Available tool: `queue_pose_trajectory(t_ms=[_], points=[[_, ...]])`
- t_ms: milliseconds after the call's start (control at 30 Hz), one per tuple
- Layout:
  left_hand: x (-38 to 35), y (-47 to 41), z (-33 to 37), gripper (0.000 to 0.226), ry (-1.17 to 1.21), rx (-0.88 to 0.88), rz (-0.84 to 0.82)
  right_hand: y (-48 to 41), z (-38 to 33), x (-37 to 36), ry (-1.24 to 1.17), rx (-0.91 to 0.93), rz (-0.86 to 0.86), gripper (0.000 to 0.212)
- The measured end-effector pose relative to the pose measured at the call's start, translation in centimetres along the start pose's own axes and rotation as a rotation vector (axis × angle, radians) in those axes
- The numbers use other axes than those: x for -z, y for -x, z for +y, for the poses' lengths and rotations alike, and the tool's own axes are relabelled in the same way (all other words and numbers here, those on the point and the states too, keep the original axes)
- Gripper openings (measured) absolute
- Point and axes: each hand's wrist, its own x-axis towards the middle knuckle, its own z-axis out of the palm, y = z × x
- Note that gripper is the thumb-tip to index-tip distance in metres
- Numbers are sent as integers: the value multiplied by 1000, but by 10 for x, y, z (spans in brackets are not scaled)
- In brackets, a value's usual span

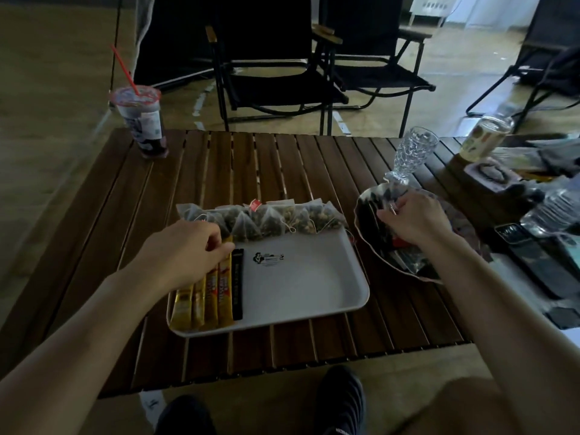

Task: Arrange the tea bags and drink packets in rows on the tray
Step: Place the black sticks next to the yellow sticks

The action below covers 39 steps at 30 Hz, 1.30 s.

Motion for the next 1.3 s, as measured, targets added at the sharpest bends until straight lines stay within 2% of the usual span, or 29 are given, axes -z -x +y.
queue_pose_trajectory(t_ms=[100, 400, 667, 867, 967, 1033, 1167, 1300], points=[[-2, -1, 1, 27, -9, -5, 2, -2, 5, -4, -23, -25, -123, 42], [-4, -3, -4, 26, 17, -19, -11, -7, 10, 0, -158, -140, -171, 40], [-8, -4, 8, 27, 23, -63, 78, 1, 3, 4, -122, -78, -156, 37], [-8, -6, 8, 28, 44, -64, 83, 7, 1, 12, -311, -42, -187, 35], [-6, -3, 6, 28, 50, -62, 94, 15, -7, 10, -534, -16, -310, 21], [-4, -1, 3, 27, 40, -52, 97, 25, -20, 11, -598, 43, -411, 16], [0, 1, -10, 27, 50, -15, 91, 56, -57, 12, -600, 188, -582, 13], [1, 5, -23, 26, 73, 11, 75, 85, -89, -8, -502, 302, -793, 17]])
